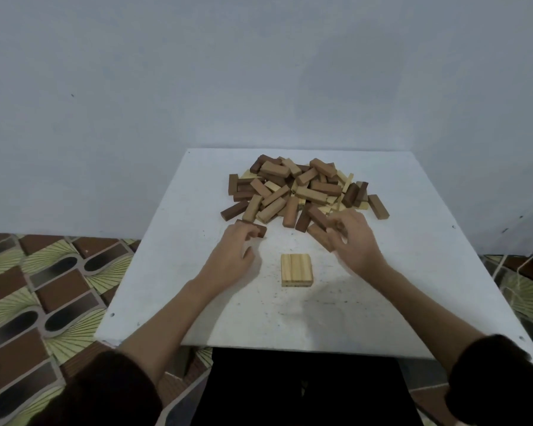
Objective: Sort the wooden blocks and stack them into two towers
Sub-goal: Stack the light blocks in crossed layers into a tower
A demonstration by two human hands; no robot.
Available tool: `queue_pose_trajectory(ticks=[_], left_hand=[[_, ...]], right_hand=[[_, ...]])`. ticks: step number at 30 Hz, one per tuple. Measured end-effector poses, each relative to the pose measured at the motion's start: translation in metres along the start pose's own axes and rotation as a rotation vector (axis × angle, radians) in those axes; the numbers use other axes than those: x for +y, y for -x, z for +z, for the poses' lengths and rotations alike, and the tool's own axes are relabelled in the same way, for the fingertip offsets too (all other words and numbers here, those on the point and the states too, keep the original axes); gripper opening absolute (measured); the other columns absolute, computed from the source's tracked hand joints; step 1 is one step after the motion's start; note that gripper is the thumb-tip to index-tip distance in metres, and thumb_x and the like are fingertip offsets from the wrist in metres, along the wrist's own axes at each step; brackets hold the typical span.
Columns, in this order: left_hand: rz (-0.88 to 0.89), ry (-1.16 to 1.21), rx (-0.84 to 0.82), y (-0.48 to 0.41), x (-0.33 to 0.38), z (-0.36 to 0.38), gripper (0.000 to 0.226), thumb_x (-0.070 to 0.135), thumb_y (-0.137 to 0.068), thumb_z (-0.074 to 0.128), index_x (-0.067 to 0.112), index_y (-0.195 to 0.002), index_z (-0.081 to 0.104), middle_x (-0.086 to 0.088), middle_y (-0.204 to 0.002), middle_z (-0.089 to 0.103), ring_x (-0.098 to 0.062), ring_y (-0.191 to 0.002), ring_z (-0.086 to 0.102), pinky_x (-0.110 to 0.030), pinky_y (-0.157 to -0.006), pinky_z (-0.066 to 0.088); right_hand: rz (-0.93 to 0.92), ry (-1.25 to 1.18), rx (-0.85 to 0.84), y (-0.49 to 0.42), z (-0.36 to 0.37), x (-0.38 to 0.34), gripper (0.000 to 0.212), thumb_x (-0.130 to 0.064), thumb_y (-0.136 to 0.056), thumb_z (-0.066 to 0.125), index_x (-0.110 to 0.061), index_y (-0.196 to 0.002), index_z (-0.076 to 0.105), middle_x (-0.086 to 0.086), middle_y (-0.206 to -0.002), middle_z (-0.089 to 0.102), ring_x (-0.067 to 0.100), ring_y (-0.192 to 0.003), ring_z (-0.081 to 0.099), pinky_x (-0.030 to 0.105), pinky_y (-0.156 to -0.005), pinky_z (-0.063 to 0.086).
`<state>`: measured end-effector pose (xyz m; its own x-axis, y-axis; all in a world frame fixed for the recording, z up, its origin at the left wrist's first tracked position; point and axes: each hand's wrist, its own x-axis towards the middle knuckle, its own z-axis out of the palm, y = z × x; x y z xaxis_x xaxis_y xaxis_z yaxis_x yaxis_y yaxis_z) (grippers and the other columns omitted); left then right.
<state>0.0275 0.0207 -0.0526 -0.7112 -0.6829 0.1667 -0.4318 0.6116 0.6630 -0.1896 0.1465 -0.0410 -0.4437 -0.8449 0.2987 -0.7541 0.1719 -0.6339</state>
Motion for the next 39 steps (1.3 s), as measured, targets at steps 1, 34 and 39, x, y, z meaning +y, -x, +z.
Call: queue_pose_trajectory(ticks=[1, 34, 39], left_hand=[[0.042, -0.027, 0.013, -0.011, 0.003, 0.001, 0.028, -0.001, -0.088, 0.048, 0.009, -0.113, 0.056, 0.001, -0.113, 0.052, -0.006, -0.102, 0.043, -0.012, -0.083, 0.036], [0.163, -0.423, -0.104, -0.168, -0.002, -0.003, 0.025, 0.001, -0.087, 0.051, 0.007, -0.106, 0.066, -0.006, -0.127, 0.055, -0.025, -0.111, 0.051, -0.035, -0.081, 0.043], [0.226, -0.553, -0.181, -0.177, 0.003, -0.004, 0.028, 0.008, -0.090, 0.053, 0.011, -0.115, 0.065, -0.007, -0.134, 0.045, -0.025, -0.126, 0.038, -0.034, -0.095, 0.040]], right_hand=[[0.045, -0.002, -0.045, -0.012, 0.000, 0.000, 0.020, -0.019, -0.090, 0.051, -0.006, -0.100, 0.062, 0.001, -0.096, 0.053, 0.018, -0.096, 0.047, 0.009, -0.075, 0.033], [0.203, 0.508, 0.007, -0.096, 0.053, -0.027, 0.022, -0.018, -0.085, 0.051, -0.008, -0.102, 0.060, 0.007, -0.103, 0.062, 0.027, -0.104, 0.051, 0.034, -0.080, 0.033], [0.203, 0.382, 0.093, -0.099, 0.049, -0.028, 0.023, -0.018, -0.087, 0.049, -0.003, -0.099, 0.062, 0.012, -0.099, 0.061, 0.029, -0.095, 0.054, 0.038, -0.076, 0.042]])
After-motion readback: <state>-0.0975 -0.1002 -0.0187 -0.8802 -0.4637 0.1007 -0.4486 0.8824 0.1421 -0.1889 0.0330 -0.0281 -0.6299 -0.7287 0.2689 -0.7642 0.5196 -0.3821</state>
